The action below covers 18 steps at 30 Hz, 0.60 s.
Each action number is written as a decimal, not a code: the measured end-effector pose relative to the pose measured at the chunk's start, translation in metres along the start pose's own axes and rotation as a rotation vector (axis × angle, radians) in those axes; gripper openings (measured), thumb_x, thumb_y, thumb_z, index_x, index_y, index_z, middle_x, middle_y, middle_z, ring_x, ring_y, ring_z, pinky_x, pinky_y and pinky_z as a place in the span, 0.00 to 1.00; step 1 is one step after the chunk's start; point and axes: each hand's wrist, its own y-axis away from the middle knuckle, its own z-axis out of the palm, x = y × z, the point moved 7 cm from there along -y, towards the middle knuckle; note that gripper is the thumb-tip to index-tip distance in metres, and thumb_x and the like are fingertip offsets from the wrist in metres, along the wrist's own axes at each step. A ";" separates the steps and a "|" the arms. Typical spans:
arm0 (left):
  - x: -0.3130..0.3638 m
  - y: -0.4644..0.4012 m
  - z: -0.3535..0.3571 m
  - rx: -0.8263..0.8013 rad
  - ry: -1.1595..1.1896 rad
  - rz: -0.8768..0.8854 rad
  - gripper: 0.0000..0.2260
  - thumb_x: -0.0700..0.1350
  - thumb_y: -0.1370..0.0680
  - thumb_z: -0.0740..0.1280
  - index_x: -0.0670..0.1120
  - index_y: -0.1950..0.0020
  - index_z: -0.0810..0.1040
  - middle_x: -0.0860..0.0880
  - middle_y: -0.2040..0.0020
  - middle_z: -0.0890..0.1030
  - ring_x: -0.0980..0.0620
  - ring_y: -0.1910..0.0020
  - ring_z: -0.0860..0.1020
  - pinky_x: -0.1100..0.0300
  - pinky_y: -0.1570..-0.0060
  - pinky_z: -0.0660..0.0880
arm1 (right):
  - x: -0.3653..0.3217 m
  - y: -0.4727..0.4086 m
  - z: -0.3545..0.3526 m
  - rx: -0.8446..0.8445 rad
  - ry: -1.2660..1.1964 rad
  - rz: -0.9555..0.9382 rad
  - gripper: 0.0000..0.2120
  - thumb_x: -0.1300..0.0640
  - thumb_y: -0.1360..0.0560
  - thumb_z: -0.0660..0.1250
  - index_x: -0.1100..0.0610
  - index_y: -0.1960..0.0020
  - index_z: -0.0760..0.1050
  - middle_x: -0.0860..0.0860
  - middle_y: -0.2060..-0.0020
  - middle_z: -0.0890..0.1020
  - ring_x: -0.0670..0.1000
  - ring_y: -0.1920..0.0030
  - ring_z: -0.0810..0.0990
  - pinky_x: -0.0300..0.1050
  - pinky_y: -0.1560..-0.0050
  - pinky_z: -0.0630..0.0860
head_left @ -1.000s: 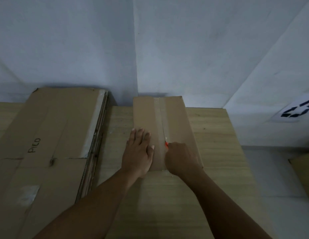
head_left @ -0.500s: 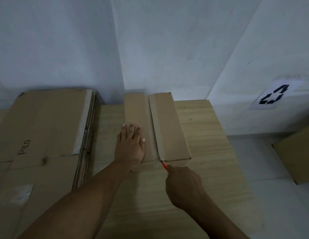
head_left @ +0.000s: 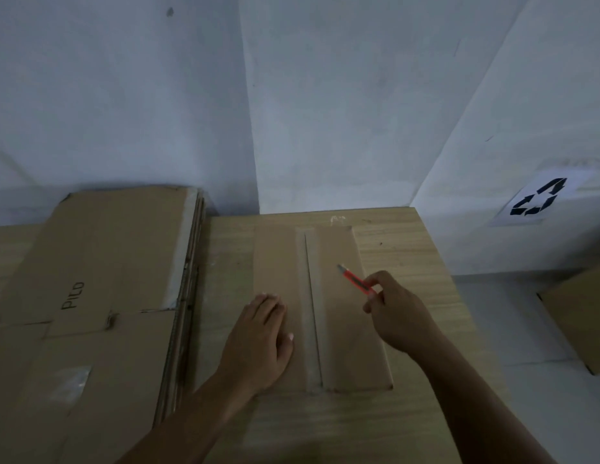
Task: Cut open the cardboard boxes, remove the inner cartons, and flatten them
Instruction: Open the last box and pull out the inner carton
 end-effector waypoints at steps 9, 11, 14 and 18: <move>-0.024 -0.063 -0.025 0.110 0.076 -0.180 0.15 0.53 0.21 0.64 0.48 0.38 0.80 0.49 0.41 0.80 0.47 0.39 0.75 0.51 0.38 0.71 | -0.024 -0.080 -0.023 0.082 0.076 -0.030 0.10 0.55 0.21 0.57 0.41 0.48 0.72 0.45 0.56 0.80 0.52 0.56 0.78 0.55 0.46 0.76; -0.029 -0.085 -0.029 0.129 0.105 -0.231 0.15 0.51 0.20 0.64 0.47 0.35 0.78 0.48 0.38 0.79 0.47 0.36 0.73 0.51 0.35 0.71 | -0.028 -0.106 -0.025 0.069 0.051 -0.075 0.11 0.55 0.22 0.58 0.42 0.48 0.75 0.47 0.55 0.81 0.53 0.57 0.79 0.55 0.50 0.79; -0.036 -0.118 -0.031 0.155 0.126 -0.287 0.17 0.49 0.19 0.64 0.46 0.32 0.76 0.46 0.35 0.77 0.46 0.33 0.70 0.51 0.33 0.68 | -0.034 -0.147 -0.025 0.049 0.046 -0.150 0.10 0.55 0.22 0.60 0.42 0.50 0.78 0.48 0.54 0.81 0.52 0.56 0.78 0.51 0.52 0.78; -0.048 -0.160 -0.025 0.177 0.076 -0.341 0.18 0.47 0.19 0.64 0.44 0.31 0.75 0.44 0.34 0.76 0.43 0.33 0.70 0.50 0.31 0.66 | -0.039 -0.200 -0.015 0.014 0.106 -0.225 0.08 0.53 0.21 0.64 0.43 0.49 0.81 0.47 0.52 0.82 0.51 0.53 0.79 0.50 0.50 0.78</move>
